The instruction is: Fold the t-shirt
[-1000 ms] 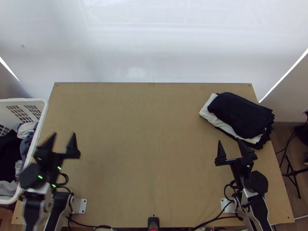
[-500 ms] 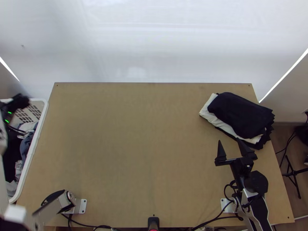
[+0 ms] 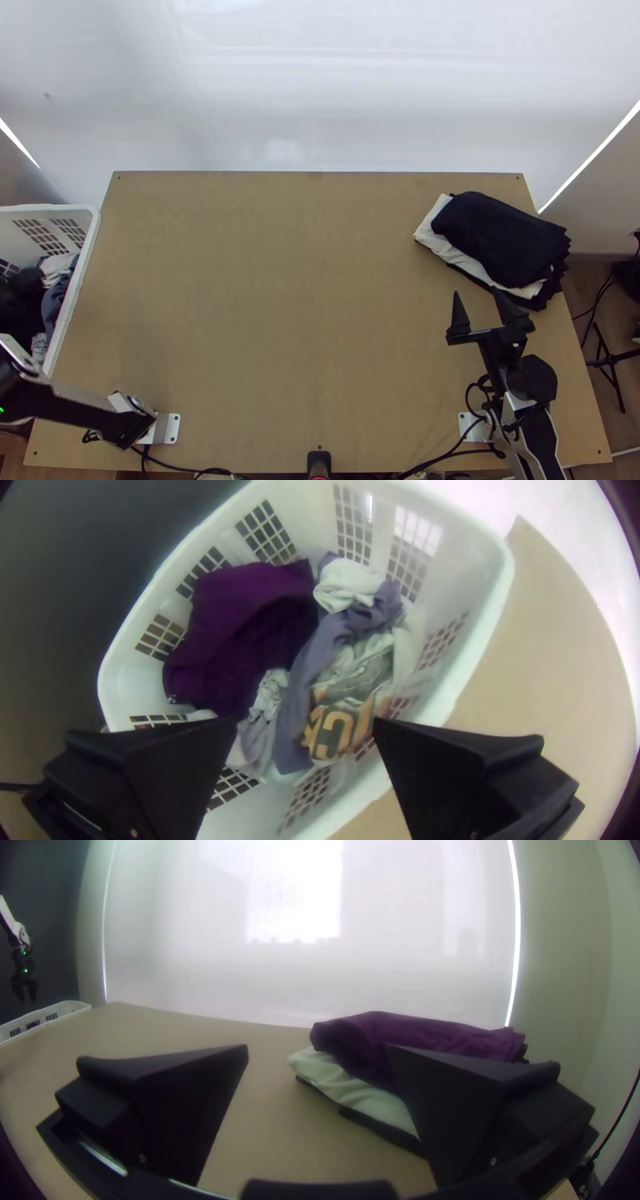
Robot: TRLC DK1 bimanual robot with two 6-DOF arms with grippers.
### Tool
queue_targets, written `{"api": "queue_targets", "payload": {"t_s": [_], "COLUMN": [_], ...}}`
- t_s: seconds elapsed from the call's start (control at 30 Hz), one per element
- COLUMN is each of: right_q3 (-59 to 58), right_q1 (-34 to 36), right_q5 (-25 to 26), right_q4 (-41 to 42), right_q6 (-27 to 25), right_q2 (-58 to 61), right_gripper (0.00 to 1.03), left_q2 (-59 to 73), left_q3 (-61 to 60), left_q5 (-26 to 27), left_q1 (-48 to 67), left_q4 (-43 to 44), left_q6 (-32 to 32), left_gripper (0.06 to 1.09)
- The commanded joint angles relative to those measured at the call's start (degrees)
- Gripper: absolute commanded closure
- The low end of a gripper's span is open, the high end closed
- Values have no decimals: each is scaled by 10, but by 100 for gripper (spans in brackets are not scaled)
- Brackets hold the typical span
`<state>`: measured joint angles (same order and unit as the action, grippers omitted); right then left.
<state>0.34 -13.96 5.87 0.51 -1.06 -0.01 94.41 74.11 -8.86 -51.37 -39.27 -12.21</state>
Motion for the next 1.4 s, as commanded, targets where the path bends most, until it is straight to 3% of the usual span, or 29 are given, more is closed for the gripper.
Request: {"api": "queue_targets", "payload": {"t_s": [0.0,0.3,0.57,0.9,0.97,1.03,1.13,1.17,1.23,1.37], "right_q3": [0,0,0,0,0,0,0,0,0,0], "right_q1": [-1,-2,-2,-1,-1,-1,-1,-1,-1,-1], "right_q5": [0,0,0,0,0,0,0,0,0,0], "right_q4": [0,0,0,0,0,0,0,0,0,0], "right_q6": [1,1,1,1,1,1,1,1,1,1], "right_q2": [0,0,-1,-1,-1,-1,-1,0,-1,-1], "right_gripper": [5,5,5,5,5,5,5,5,5,5], "left_q2": [86,214,291,400,414,427,442,441,426,327], "left_q3": [-70,-11,11,87,90,90,90,90,89,89], "left_q5": [3,32,40,41,41,40,39,40,40,67], "left_q1": [-38,-43,-43,-59,-60,-61,-63,-64,-65,-70], "left_q4": [134,143,234,245,257,279,302,302,299,241], "left_q6": [-99,-90,-101,-99,-96,-91,-100,-103,-101,-62], "left_gripper": [10,10,10,11,32,65,84,99,105,105]}}
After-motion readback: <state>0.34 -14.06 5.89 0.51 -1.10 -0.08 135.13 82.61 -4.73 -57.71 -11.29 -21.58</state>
